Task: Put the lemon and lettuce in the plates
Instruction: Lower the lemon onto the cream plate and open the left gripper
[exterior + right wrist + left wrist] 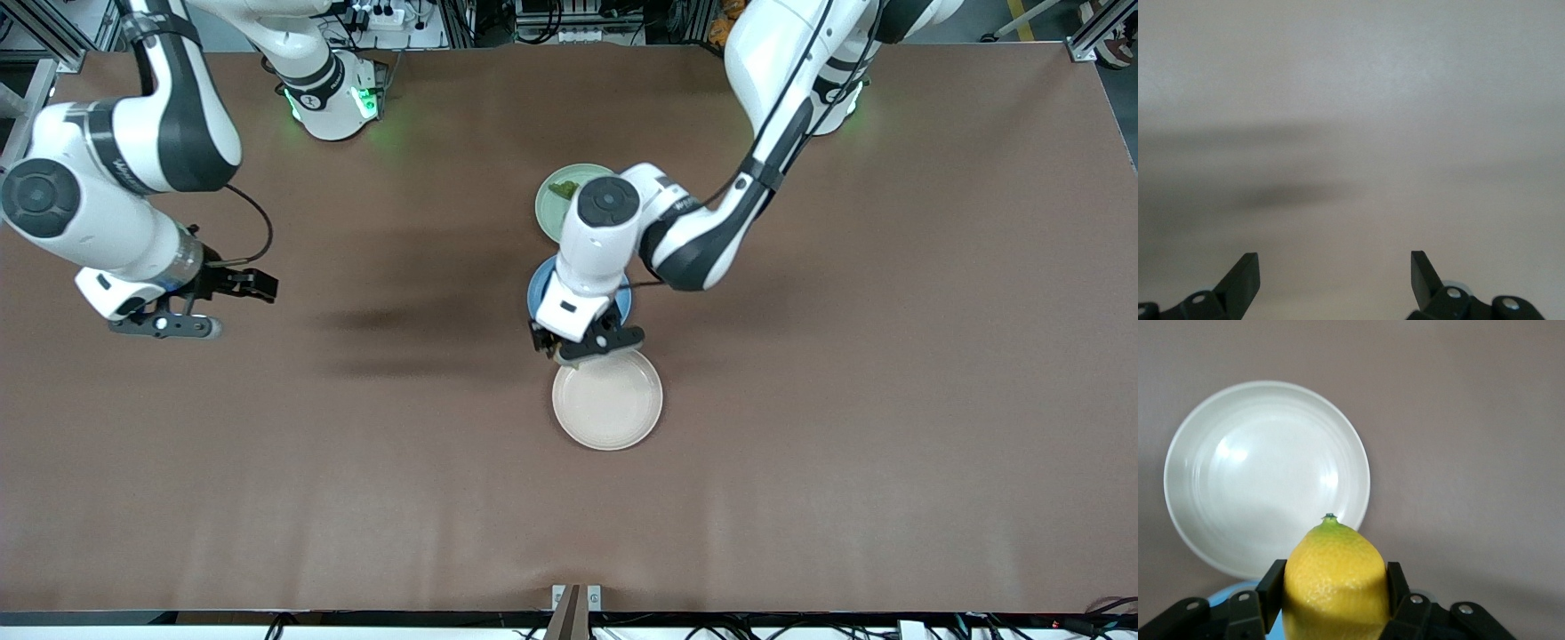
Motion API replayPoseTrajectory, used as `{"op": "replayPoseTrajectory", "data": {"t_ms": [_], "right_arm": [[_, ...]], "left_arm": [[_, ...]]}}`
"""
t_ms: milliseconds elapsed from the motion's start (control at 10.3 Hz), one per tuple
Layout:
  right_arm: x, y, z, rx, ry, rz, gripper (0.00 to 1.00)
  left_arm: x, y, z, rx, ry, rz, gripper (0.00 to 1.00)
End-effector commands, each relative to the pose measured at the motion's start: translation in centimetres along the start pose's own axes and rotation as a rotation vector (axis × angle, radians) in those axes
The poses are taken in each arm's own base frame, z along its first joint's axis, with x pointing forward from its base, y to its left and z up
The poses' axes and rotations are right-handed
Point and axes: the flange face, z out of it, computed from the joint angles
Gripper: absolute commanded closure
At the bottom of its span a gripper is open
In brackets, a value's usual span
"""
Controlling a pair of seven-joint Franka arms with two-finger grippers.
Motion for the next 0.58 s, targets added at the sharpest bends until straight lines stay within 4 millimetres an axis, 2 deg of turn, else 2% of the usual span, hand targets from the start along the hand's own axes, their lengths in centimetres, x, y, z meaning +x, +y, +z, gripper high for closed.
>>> {"op": "replayPoseTrajectory", "data": {"t_ms": [0, 291, 486], "right_arm": [[-0.1, 0.4, -2.7, -0.013, -0.008, -0.007, 0.0], [0.3, 0.6, -4.8, -0.01, 0.022, -0.003, 0.0], [0.5, 1.4, -6.4, -0.008, 0.033, 0.012, 0.0]], "left_arm": [[2.4, -1.7, 3.2, -0.009, 0.051, 0.035, 1.0], [1.7, -3.0, 8.6, -0.039, 0.054, 0.026, 1.0], [2.2, -3.5, 9.0, -0.035, 0.054, 0.026, 1.0]]}}
